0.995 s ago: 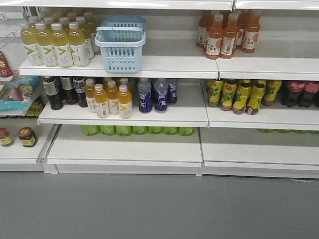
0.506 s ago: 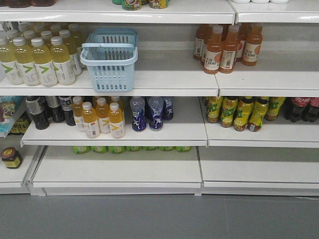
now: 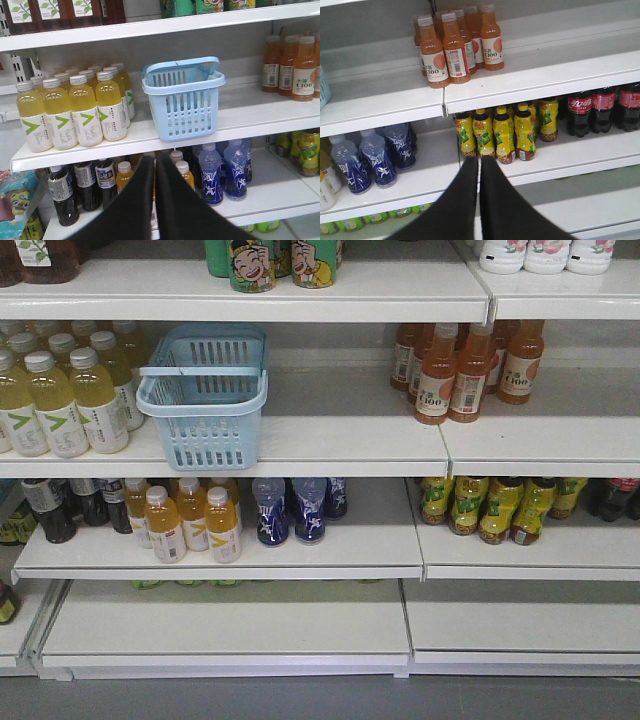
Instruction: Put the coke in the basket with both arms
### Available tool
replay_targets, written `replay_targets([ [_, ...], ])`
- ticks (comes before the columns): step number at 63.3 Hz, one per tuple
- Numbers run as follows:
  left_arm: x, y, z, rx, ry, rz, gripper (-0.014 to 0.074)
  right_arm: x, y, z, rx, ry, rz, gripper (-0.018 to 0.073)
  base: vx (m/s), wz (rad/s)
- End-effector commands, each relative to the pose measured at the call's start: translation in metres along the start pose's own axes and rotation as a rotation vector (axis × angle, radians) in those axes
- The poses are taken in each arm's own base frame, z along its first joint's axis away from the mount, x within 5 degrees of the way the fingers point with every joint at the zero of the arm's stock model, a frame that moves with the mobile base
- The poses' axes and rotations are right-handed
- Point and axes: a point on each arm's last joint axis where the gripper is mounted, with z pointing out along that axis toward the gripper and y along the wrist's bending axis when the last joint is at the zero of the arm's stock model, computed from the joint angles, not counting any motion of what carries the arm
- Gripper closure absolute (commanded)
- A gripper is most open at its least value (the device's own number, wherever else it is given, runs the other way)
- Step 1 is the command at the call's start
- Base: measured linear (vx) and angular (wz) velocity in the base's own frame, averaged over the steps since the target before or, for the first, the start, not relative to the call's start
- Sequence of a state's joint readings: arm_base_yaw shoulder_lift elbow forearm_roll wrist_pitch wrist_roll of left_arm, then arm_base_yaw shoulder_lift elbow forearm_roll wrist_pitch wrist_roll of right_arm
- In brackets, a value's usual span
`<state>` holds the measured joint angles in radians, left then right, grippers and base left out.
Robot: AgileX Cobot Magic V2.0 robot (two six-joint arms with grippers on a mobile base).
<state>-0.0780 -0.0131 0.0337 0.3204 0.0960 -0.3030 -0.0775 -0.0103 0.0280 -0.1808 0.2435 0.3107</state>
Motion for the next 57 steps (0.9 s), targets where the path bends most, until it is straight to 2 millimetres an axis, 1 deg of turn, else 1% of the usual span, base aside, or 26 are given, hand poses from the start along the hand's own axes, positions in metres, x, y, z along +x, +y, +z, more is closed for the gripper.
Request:
replay_targets([
  [1,-0.0078,-0.0024,-0.0013,0.029,-0.088,-0.003,0.0603,-0.0032,0.001,-0.0005,-0.013,-0.073,-0.007,0.0561,0.2,-0.01],
  [32,-0.0078,-0.0024,-0.0013,0.029,-0.088,-0.003,0.0603,-0.0032,0.001,-0.0005,-0.013,-0.073,-0.007,0.0561,0.16,-0.01],
  [57,-0.0078,-0.0024,-0.0013,0.029,-0.088,-0.003,0.0603,-0.0032,0.001,-0.0005,-0.013,-0.073,-0.007,0.0561,0.07,0.0],
])
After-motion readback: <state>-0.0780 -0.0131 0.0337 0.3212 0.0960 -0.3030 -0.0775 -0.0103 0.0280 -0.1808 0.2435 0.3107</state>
